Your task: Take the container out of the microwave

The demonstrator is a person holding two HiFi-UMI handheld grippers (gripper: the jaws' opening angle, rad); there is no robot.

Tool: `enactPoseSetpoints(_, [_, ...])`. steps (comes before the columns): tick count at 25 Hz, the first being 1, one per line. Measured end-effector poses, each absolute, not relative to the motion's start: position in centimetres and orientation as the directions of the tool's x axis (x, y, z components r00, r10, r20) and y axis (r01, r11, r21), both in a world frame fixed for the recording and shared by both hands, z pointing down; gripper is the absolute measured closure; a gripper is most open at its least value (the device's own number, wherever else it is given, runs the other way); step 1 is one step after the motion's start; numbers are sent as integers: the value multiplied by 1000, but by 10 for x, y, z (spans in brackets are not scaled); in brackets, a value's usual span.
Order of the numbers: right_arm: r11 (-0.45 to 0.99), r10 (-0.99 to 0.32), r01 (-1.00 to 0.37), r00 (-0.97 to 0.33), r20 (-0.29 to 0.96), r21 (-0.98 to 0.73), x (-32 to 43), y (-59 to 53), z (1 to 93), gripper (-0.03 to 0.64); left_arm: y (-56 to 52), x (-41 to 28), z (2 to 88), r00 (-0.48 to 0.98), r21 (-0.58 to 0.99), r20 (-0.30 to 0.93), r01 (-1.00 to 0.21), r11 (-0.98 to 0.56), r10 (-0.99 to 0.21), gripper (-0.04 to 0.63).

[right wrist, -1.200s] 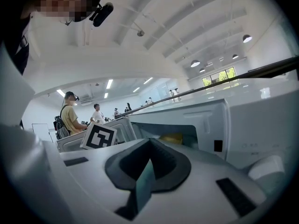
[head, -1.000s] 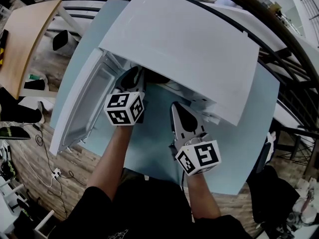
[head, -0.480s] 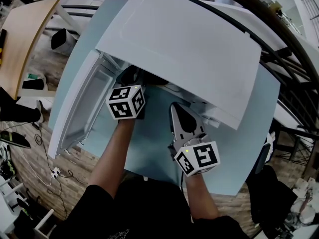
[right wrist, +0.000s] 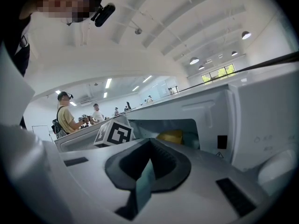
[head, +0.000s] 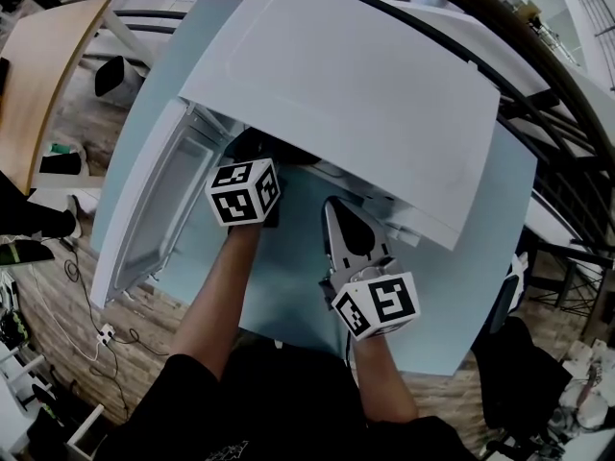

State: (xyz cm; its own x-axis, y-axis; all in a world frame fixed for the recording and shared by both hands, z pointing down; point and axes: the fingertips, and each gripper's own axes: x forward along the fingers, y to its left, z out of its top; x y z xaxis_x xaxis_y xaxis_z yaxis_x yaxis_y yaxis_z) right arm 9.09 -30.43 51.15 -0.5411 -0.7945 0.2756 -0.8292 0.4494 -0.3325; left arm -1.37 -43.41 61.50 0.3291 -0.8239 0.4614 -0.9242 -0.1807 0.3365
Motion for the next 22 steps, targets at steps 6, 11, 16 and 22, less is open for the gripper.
enactPoseSetpoints(6, [442,-796,-832,-536,281,-335,93,-304,514,611,-433,-15,618,315,339,474,-927,-160,-822,553])
enactPoseSetpoints(11, [440,-800,-833,-533,276,-335,92,-303,512,611,-433,-17,618,312,348,477,-926,-150,-822,568])
enactPoseSetpoints(16, [435,-804,-836,-528,275,-335,93,-301,511,611,-430,-16,614,320,355,472,-922,-155,-821,569])
enactPoseSetpoints(22, [431,-810,-839,-522,266,-332,93,-298,505,611,-424,-16,607,333,360,463,-917,-169,-821,569])
